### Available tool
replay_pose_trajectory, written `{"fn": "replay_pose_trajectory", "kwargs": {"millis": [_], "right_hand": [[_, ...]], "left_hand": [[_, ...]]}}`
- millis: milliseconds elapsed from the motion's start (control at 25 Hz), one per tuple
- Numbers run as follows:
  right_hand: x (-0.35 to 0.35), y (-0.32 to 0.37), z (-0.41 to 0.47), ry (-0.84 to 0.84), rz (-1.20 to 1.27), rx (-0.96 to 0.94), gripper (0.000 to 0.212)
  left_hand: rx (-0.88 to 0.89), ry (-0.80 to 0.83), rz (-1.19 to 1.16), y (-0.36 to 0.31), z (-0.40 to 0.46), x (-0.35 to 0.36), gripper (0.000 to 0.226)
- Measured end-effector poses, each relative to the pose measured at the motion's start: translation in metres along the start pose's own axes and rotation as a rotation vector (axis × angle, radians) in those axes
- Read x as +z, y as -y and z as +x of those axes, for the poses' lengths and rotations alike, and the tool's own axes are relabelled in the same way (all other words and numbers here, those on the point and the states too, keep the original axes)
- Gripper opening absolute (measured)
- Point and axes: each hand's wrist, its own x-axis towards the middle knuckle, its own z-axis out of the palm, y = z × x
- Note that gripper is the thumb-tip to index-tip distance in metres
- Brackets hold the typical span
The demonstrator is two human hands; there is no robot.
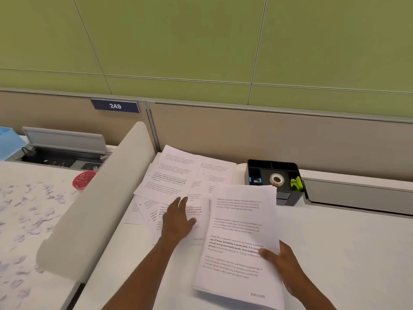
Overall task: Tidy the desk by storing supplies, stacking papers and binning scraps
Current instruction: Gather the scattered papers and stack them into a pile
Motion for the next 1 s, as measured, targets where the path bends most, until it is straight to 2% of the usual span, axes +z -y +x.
{"fn": "replay_pose_trajectory", "kwargs": {"millis": [80,160,280,560,600,640,760,840,920,1000], "right_hand": [[0.001,-0.005,0.007,-0.047,0.022,0.018,0.038],[0.002,-0.008,0.011,-0.090,0.056,0.043,0.037],[0.002,-0.010,0.015,-0.129,0.084,0.060,0.037],[-0.003,-0.020,0.004,-0.172,0.076,0.068,0.035],[-0.004,-0.021,0.001,-0.176,0.070,0.074,0.034],[-0.005,-0.022,-0.001,-0.183,0.066,0.078,0.034],[-0.009,-0.027,-0.010,-0.193,0.057,0.085,0.034],[-0.009,-0.029,-0.015,-0.198,0.052,0.081,0.035],[-0.010,-0.029,-0.017,-0.200,0.043,0.076,0.034],[-0.011,-0.025,-0.015,-0.199,0.024,0.079,0.034]], "left_hand": [[-0.017,0.072,0.166,0.018,0.025,-0.001,0.094],[-0.036,0.176,0.200,0.031,0.039,0.002,0.097],[-0.038,0.242,0.202,0.043,0.037,0.012,0.089],[-0.059,0.185,0.228,0.022,-0.050,0.048,0.078],[-0.046,0.135,0.224,0.017,-0.066,0.048,0.072],[0.006,0.018,0.206,0.014,-0.079,0.046,0.060],[0.173,-0.439,0.216,0.023,-0.089,0.041,0.031],[0.070,-0.523,0.153,0.035,-0.072,0.025,0.024],[-0.102,-0.393,0.099,0.044,-0.047,0.005,0.037],[-0.264,-0.188,0.153,0.055,-0.027,-0.010,0.066]]}}
